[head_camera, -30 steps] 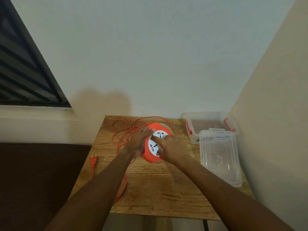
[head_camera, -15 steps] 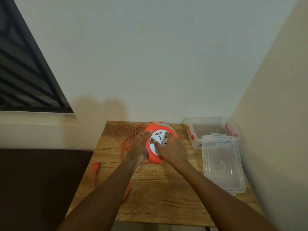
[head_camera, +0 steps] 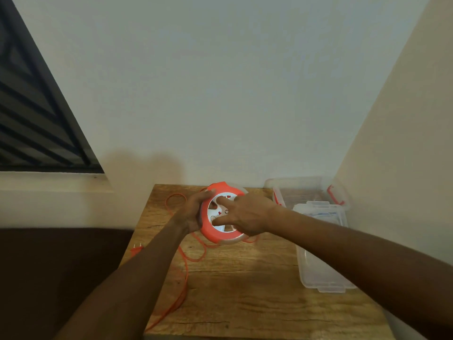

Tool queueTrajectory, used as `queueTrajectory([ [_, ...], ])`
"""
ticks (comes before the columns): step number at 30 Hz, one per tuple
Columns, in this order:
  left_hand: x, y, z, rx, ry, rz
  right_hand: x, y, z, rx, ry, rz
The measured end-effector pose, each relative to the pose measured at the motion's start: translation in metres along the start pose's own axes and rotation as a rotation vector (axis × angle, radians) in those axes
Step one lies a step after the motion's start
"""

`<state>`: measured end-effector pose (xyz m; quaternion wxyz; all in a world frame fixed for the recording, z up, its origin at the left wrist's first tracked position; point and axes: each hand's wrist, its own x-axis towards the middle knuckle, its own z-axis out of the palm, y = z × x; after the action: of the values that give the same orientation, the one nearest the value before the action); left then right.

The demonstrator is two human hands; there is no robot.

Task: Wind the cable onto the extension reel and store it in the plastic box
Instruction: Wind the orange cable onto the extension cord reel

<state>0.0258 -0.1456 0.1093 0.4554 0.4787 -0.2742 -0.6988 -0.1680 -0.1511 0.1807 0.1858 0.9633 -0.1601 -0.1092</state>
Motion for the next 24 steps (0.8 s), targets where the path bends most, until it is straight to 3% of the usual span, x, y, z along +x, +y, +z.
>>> queueTrajectory([
  [7, 0.005, 0.005, -0.010, 0.013, -0.036, -0.016, 0.011, 0.008, -0.013, -0.111, -0.064, -0.121],
  [24, 0.006, 0.005, -0.012, 0.026, -0.046, -0.007, 0.003, -0.016, -0.025, -0.113, -0.071, 0.053],
])
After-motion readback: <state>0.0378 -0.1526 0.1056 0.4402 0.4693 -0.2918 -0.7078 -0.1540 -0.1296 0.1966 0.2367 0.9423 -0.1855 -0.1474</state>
